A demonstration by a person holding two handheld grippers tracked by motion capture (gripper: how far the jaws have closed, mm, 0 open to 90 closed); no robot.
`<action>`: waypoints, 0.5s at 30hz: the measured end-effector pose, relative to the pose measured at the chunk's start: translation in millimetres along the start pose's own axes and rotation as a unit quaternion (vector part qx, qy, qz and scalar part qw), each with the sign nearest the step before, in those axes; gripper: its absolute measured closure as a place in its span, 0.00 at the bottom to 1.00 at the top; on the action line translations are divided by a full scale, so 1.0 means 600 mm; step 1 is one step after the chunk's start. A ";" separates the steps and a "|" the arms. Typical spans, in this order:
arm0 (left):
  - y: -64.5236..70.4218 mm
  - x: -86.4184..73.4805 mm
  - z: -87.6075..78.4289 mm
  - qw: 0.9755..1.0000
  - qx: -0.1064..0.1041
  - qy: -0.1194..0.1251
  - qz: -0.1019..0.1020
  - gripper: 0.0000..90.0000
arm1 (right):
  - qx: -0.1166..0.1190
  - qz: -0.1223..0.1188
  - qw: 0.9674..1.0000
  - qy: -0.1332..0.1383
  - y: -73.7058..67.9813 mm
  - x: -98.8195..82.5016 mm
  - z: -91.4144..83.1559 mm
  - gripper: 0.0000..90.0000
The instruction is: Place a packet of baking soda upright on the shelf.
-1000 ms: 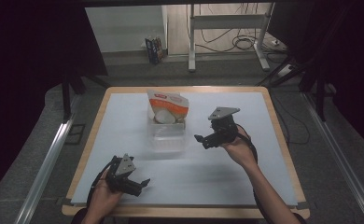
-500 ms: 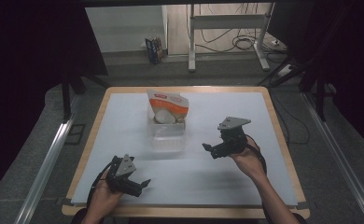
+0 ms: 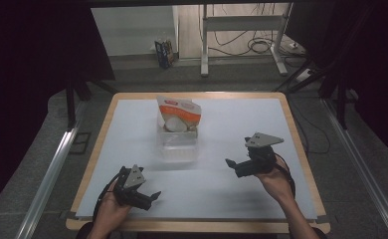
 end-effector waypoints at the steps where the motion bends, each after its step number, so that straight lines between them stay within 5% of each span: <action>1: 0.000 0.000 0.000 1.000 0.000 0.000 0.000 0.00 | -0.003 -0.001 1.000 0.002 0.000 -0.002 -0.004 0.00; 15: 0.000 0.000 0.000 1.000 0.001 0.000 0.000 0.00 | -0.026 0.014 1.000 -0.002 0.010 -0.048 -0.028 0.00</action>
Point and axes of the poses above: each handheld gripper's, and its own axes: z roughly forward along the jaws, x roughly out of its top, y roughly to its right, the point moved 10 cm from there along z, roughly forward along the jaws, and after that the axes turned 9 degrees about -y, right-handed, at the moved point
